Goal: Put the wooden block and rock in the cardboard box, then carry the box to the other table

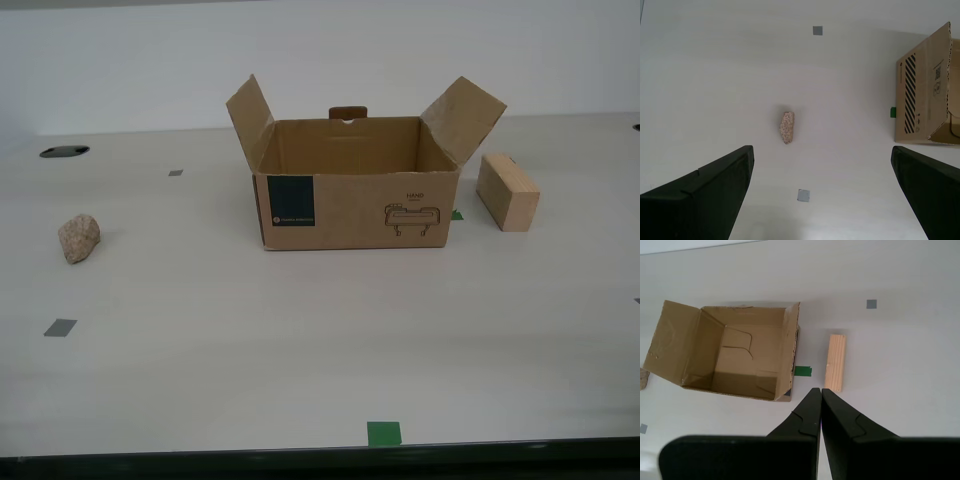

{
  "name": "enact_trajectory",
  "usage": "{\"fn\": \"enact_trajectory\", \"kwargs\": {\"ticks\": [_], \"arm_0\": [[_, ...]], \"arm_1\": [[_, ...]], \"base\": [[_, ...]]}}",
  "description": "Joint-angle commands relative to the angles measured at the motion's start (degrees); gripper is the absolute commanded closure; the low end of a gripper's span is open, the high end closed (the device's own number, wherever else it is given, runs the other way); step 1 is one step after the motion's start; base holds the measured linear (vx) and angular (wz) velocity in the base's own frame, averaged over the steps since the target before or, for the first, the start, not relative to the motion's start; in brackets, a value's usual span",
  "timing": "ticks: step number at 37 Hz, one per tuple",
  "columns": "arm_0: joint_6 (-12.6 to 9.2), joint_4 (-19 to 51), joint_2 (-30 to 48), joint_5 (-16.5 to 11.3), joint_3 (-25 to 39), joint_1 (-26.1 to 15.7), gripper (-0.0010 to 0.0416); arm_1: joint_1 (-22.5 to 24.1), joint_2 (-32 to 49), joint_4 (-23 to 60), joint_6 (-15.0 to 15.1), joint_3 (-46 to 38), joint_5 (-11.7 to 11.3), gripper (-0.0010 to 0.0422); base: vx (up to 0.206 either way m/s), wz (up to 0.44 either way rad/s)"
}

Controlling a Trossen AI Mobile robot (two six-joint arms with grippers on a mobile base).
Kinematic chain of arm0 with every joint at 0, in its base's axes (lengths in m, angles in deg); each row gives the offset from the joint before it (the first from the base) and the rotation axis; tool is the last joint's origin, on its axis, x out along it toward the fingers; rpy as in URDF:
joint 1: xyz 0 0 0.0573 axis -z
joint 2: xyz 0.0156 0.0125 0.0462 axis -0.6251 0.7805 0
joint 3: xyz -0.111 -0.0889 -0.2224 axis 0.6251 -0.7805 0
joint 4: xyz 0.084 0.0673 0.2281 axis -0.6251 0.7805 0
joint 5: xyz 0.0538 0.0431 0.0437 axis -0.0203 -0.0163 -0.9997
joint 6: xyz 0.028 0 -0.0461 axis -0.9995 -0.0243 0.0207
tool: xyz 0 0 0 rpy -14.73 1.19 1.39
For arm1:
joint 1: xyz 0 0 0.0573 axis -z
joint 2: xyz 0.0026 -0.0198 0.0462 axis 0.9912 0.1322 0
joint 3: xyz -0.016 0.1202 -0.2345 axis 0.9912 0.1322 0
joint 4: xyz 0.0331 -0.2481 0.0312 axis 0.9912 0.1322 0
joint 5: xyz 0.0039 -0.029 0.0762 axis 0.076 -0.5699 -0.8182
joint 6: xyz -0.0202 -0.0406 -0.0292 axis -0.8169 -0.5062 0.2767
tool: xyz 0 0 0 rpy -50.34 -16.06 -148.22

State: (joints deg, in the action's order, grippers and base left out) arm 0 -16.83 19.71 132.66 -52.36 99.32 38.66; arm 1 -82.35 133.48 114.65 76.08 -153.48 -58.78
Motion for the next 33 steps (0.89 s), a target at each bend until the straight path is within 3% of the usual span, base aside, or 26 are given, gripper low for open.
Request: {"fn": "enact_trajectory", "kwargs": {"ticks": [1, 13, 17, 24, 33], "arm_0": [[-0.26, 0.24, 0.0, 0.15, 0.04, -0.02, 0.0403], [-1.09, 0.24, 0.0, 0.13, 0.04, -0.02, 0.0401], [-1.38, 0.24, 0.0, 0.13, 0.04, -0.02, 0.0381], [-1.44, 0.28, 0.0, 0.2, 0.04, 0.0, 0.03], [-1.46, 0.28, 0.0, 0.2, 0.04, 0.0, 0.0166]], "arm_1": [[-0.02, -0.02, -0.07, -0.11, -0.04, 0.13, 0.0037], [-0.02, -0.02, -0.17, -0.11, -0.04, 0.13, 0.0037], [-0.02, -0.02, -0.15, -0.11, -0.04, 0.13, 0.0037], [-0.02, -0.02, -0.17, -0.11, -0.04, 0.13, 0.0037], [-0.02, -0.02, -0.17, -0.11, -0.04, 0.13, 0.0037]], "base": [[0.0, 0.0], [0.0, 0.0], [0.0, 0.0], [0.0, 0.0], [0.0, 0.0]]}}
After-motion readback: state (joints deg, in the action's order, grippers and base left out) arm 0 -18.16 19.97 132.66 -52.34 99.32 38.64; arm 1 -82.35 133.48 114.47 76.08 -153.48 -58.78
